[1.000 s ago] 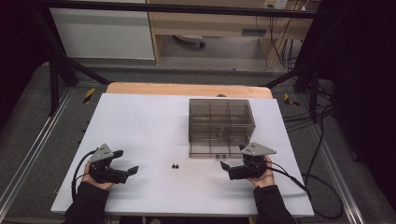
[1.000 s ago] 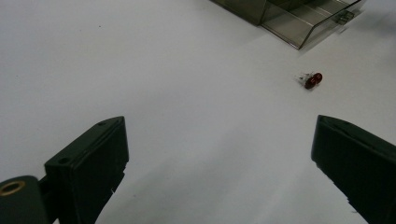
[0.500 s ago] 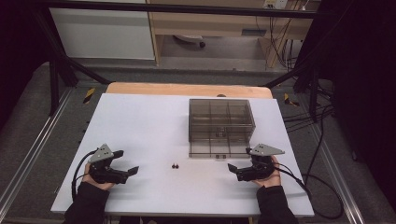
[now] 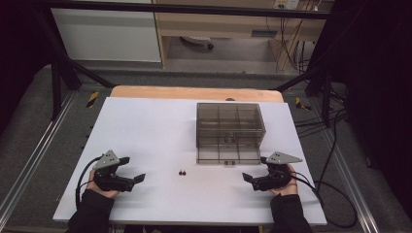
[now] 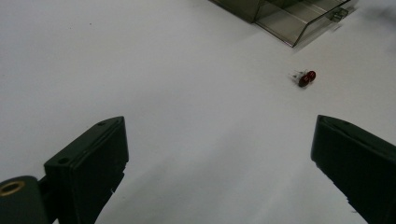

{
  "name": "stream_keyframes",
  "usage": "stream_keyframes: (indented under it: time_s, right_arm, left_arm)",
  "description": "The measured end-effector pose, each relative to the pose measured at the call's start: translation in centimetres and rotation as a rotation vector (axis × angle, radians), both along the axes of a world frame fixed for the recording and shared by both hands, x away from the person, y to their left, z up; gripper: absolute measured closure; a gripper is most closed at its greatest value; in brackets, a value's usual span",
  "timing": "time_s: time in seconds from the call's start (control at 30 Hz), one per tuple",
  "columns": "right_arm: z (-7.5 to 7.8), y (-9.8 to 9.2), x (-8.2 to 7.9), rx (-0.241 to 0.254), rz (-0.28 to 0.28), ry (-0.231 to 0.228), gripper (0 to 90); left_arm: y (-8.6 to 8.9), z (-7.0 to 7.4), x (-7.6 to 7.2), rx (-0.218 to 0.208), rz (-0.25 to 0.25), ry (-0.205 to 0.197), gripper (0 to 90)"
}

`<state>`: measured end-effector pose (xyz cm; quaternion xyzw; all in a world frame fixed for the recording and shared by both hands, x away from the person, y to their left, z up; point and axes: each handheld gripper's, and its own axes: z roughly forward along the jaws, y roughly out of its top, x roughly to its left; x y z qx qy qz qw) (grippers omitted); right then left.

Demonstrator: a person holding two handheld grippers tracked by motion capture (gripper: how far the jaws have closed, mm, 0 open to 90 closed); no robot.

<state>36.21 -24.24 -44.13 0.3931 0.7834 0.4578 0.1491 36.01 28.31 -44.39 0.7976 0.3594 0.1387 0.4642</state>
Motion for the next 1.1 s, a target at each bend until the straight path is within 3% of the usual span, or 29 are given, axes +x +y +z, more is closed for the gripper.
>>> stream_keyframes:
  time_s: [0.47, 1.1]
  right_arm:
    - [-0.3, -0.3, 0.1, 0.006, 0.007, 0.012, 0.6]
    - [-0.3, -0.4, 0.1, 0.021, 0.012, 0.014, 0.6]
  left_arm:
    - [-0.4, 0.1, -0.1, 0.0, -0.008, 0.004, 3.6]
    - [-2.3, 0.4, -0.2, 0.022, -0.013, 0.025, 3.6]
